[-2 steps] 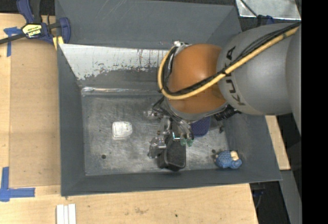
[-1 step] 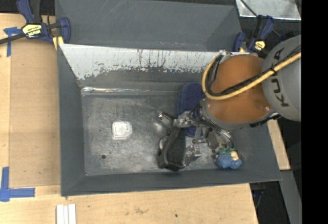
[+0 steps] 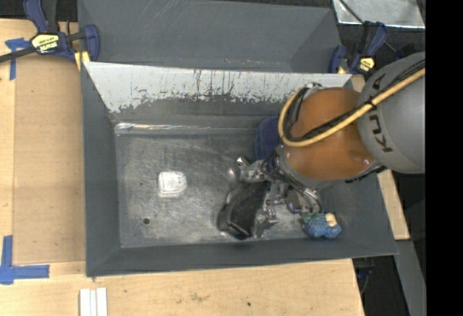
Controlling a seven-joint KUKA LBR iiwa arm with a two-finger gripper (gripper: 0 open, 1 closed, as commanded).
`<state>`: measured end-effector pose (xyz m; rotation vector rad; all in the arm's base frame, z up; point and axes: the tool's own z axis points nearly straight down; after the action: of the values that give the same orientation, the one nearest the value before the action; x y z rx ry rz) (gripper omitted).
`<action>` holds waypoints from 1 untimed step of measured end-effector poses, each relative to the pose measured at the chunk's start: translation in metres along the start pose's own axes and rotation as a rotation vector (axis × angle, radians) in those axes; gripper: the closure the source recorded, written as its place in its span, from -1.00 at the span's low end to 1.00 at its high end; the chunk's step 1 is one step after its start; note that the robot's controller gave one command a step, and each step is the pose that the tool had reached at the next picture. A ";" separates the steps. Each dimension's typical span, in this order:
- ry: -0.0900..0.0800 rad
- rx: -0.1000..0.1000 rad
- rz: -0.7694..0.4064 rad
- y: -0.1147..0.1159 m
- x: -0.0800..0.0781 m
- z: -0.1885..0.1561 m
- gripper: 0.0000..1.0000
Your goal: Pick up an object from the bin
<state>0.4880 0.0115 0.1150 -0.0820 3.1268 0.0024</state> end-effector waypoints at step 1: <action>0.022 0.010 -0.387 0.026 -0.012 0.012 -1.00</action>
Offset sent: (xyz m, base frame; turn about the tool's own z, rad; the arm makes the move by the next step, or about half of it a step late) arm 0.0073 0.0326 -0.0212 -0.3882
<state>0.4985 0.0386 0.1030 -0.6872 3.0739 -0.0184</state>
